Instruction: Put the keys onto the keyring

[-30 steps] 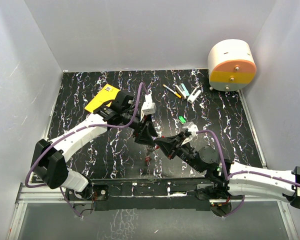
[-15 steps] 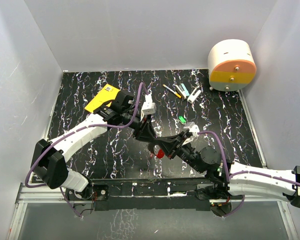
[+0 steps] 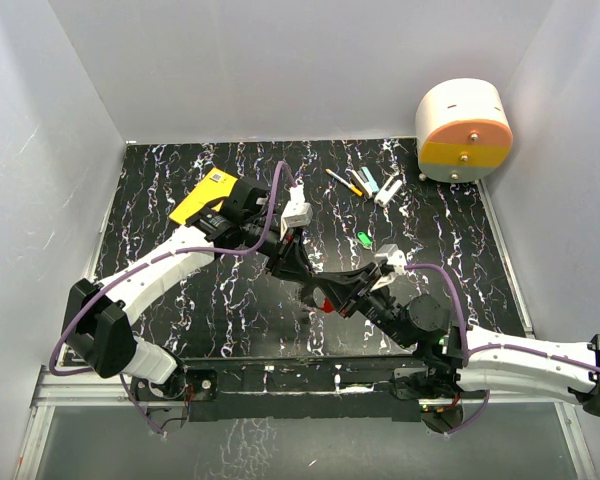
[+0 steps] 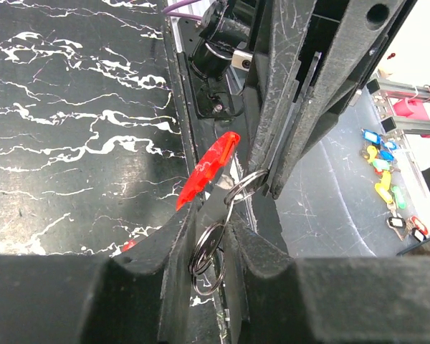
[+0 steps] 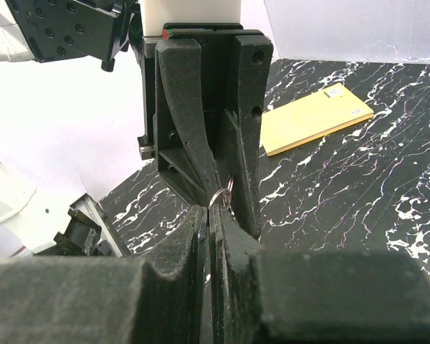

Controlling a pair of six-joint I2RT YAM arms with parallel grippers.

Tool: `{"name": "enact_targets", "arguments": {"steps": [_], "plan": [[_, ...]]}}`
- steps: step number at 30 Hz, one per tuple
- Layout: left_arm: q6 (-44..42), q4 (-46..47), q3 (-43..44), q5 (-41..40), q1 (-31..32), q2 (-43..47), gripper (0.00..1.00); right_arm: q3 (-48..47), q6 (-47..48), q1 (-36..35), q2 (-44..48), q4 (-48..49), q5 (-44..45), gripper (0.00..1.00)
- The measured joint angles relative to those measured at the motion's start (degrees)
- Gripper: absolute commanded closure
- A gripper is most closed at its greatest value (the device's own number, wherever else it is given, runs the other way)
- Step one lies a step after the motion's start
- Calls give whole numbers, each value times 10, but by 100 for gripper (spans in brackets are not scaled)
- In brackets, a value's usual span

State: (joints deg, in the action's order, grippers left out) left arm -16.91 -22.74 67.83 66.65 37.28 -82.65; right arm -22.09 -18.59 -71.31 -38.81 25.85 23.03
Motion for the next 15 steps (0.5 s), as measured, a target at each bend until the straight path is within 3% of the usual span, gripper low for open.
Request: {"name": "enact_targets", "arguments": {"steps": [2,7,15], "plan": [[0,0,0,5,0,0,72,2,0,0,2,1,0,92],[1,0,0,10,0,0,66,2,0,-3,2,3,-1,92],[11,5,0,16,0,0,68,2,1,-4,-10,15,-3,92]]}}
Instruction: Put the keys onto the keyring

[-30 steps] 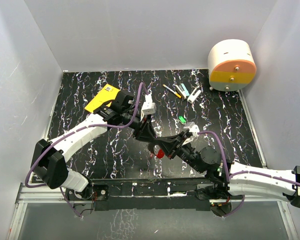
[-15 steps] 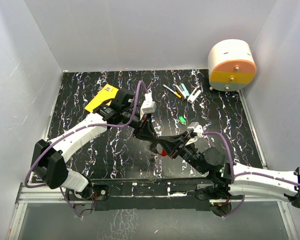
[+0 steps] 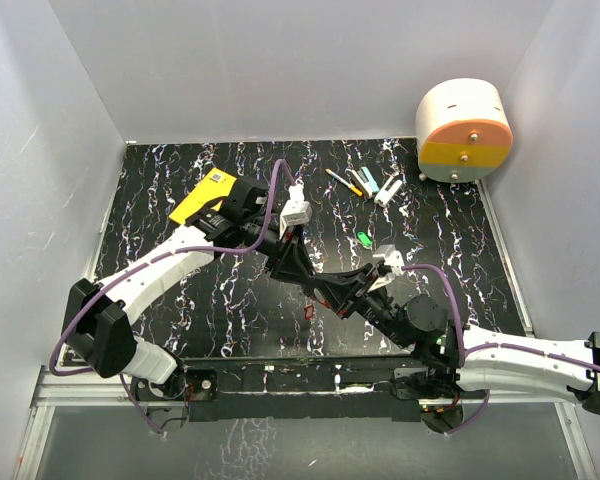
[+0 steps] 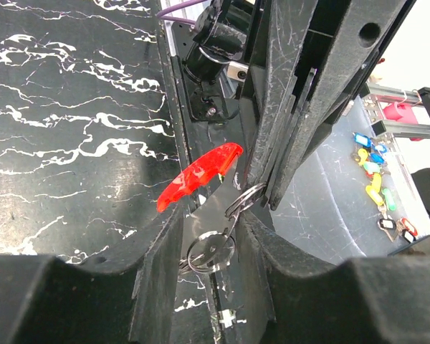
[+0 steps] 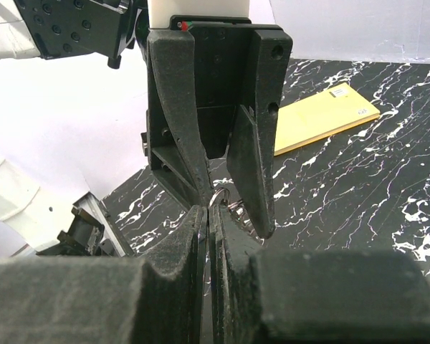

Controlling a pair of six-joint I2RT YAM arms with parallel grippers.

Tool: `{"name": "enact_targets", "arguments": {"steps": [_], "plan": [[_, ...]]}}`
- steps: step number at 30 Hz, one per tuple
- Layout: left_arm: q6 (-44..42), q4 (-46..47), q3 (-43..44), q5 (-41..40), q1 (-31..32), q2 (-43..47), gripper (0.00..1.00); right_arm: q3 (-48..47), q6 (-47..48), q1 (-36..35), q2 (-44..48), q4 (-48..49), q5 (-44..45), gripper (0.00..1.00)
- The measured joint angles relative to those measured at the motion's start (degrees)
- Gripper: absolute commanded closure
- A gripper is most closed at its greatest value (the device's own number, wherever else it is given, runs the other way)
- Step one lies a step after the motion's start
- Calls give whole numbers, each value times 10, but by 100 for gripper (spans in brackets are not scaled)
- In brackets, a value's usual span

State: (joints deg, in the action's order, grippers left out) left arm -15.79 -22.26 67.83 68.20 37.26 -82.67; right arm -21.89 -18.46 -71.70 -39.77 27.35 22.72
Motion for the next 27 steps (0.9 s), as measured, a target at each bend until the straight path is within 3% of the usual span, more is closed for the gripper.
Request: {"name": "enact_targets", "arguments": {"steps": [8,17,27], "plan": [[17,10,0,10,0,0,79,0,2,-3,-1,8,3,92],[18,12,2,15,0,0,83,0,-2,-4,3,4,12,92],[-15,-13,24,-10,0,0,84,10,-38,-8,40,-23,16,78]]}}
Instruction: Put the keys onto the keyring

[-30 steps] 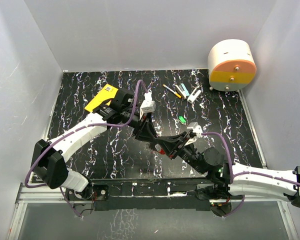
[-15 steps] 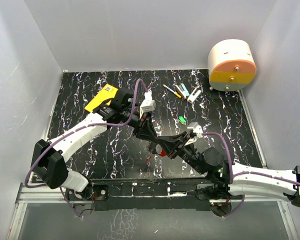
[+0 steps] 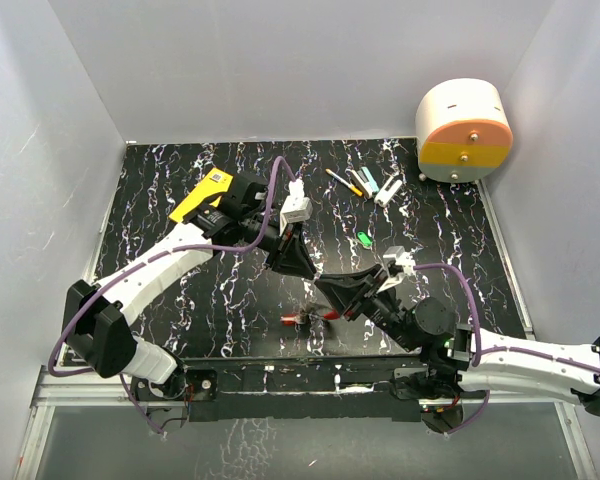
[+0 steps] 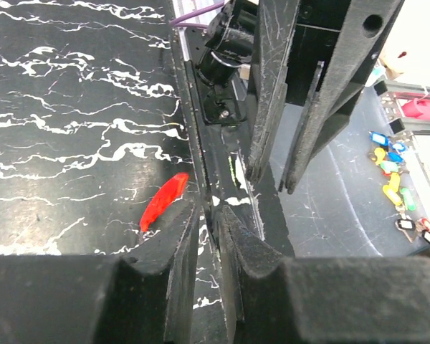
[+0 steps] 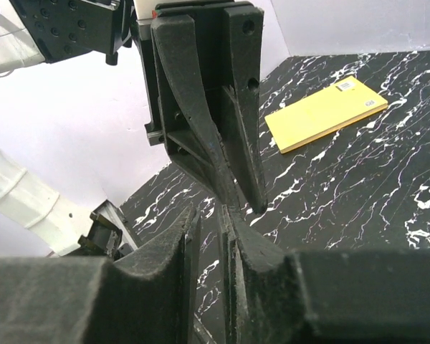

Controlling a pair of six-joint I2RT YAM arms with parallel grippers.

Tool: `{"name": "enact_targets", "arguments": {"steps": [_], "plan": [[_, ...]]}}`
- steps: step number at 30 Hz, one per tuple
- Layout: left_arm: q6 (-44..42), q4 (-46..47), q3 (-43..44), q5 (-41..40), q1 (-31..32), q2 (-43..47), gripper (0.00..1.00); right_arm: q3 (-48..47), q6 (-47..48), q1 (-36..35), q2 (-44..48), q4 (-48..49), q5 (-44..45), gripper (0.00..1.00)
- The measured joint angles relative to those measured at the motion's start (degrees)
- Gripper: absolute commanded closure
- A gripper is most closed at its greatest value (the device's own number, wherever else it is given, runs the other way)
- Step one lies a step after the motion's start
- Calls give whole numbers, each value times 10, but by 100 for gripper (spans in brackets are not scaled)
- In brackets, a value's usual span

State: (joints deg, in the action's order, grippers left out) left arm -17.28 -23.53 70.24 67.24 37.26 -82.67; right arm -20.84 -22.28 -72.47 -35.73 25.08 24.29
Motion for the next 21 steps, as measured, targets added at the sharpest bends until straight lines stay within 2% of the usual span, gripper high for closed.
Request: {"name": "enact_targets", "arguments": {"steps": [8,12,14,15,19,21], "plan": [[-24,-22,7,-28,0,0,83,1,-19,-2,19,-32,5,84],[-38,-21,1,-47,0,0,82,1,-34,-2,43,-73,18,75],[-48,-16,-13,-68,0,0,81,-1,-53,-2,65,-116,37,75],[-52,-11,-25,-83,0,1,78,-4,-67,-2,73,-148,50,74],[-76,-14,-54,-155,4,-3,51,-50,-140,-2,74,-295,93,72],[-111,-37,-34,-221,11,-7,44,-80,-168,-2,51,-354,104,70]]}}
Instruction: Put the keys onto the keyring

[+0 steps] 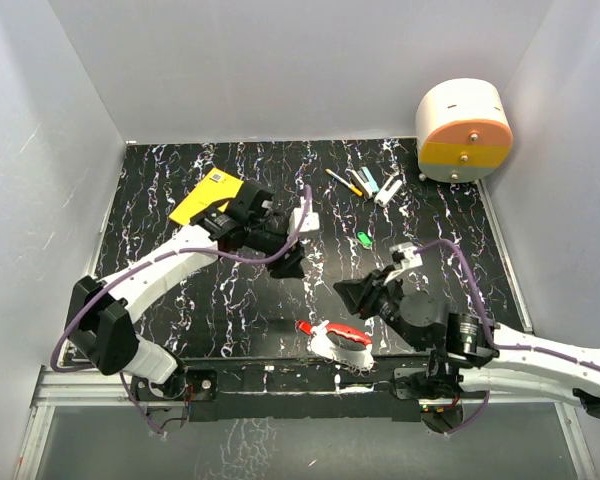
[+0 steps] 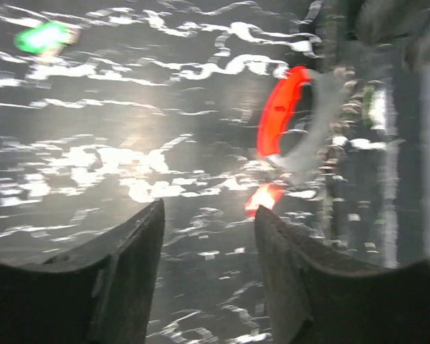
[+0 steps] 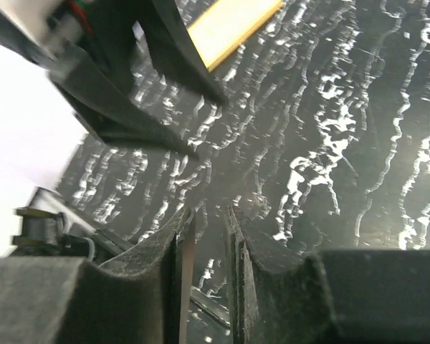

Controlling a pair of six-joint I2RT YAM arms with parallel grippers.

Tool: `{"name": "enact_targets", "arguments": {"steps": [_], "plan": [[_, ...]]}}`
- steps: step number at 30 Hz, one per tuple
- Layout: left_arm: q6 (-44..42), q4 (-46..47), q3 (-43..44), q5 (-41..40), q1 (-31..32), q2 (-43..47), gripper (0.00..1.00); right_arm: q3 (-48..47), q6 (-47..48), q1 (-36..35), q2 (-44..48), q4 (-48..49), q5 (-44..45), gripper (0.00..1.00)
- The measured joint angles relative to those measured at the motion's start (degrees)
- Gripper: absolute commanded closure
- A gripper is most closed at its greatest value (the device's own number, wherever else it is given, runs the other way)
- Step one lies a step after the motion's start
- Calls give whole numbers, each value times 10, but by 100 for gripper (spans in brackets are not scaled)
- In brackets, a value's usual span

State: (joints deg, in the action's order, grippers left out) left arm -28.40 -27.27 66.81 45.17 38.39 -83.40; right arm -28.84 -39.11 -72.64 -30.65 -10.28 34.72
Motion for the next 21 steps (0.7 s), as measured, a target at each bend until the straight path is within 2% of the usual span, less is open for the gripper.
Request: {"name": "enact_targets", "arguments": {"steps": [1,2,3,4,6,9,11,13,16,21], "plan": [[-24,-14,22,-36,5,-2,36,-15,-3,0,-16,-21,4,68],[-51,-22,48,-73,9,-3,18,-40,-7,0,-45,-47,12,65],[-80,-25,76,-108,13,-3,5,-71,-4,0,-83,-73,21,64],[-112,-20,106,-144,16,-1,3,-110,5,0,-128,-97,34,64],[-159,7,146,-209,18,10,3,-188,30,0,-212,-134,70,61],[-212,18,169,-269,16,37,3,-260,48,-1,-306,-168,139,50],[-231,2,167,-283,15,55,13,-273,43,-1,-325,-192,182,42],[-215,-2,151,-287,15,68,26,-274,25,-1,-311,-227,200,39],[-158,20,84,-283,20,78,32,-292,-96,-1,-268,-343,181,35],[-79,89,-106,-270,77,80,36,-267,-324,0,-217,-504,52,35]]}}
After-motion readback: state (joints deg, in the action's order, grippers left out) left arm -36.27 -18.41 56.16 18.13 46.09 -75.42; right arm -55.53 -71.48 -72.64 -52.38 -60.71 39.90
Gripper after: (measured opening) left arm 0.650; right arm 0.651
